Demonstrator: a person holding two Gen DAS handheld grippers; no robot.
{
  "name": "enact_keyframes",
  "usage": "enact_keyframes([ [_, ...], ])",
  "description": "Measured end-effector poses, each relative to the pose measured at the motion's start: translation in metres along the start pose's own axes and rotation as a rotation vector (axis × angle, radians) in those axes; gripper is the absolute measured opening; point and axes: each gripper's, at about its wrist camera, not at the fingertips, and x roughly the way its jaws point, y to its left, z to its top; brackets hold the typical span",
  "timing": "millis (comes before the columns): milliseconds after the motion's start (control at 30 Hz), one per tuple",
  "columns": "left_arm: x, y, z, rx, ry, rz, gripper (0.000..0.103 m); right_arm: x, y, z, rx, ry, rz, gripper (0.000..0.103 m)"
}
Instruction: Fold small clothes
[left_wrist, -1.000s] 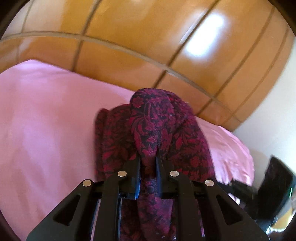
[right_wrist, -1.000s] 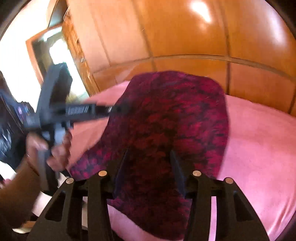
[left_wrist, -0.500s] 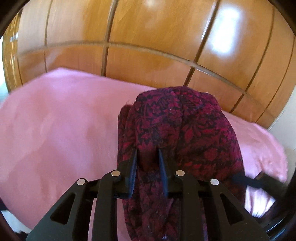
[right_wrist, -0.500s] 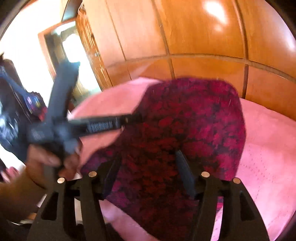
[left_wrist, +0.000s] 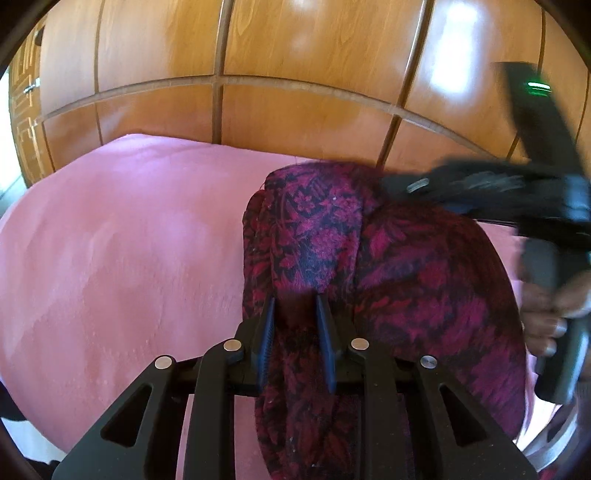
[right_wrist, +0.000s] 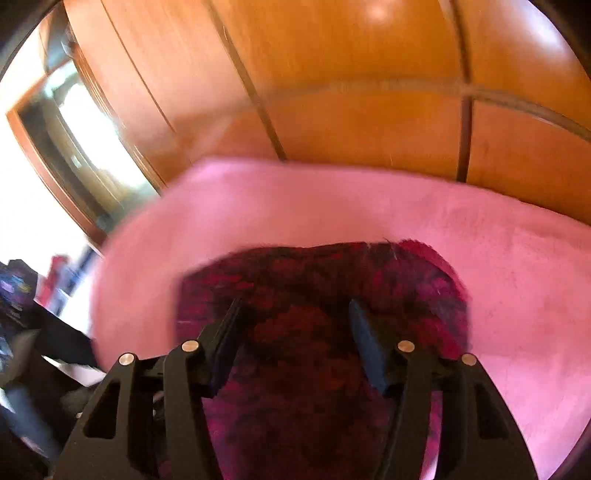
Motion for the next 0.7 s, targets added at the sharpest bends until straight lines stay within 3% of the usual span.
enact_keyframes([
  [100, 0.003, 0.003, 0.000, -0.028, 0.002, 0.003, 0.022, 0.033, -0.002, -0.004, -0.016, 0.051, -0.070, 0.059],
  [233, -0.011, -0.005, 0.007, -0.022, -0.024, 0.023, 0.022, 0.011, -0.004, -0.008, -0.019, -0.010, -0.039, 0.061],
  [367, -0.025, -0.015, 0.005, 0.020, -0.054, 0.058, 0.022, -0.026, -0.008, -0.020, 0.013, -0.122, 0.030, 0.073],
  [600, -0.038, -0.021, 0.003, 0.039, -0.066, 0.080, 0.022, -0.082, -0.017, -0.060, 0.046, -0.224, 0.054, 0.073],
  [633, -0.039, -0.021, 0.002, 0.038, -0.069, 0.087, 0.030, -0.091, -0.014, -0.064, 0.046, -0.225, 0.055, 0.073],
  [700, -0.041, -0.022, 0.003, 0.028, -0.083, 0.098, 0.037, -0.105, -0.012, -0.081, 0.034, -0.238, 0.045, 0.072],
])
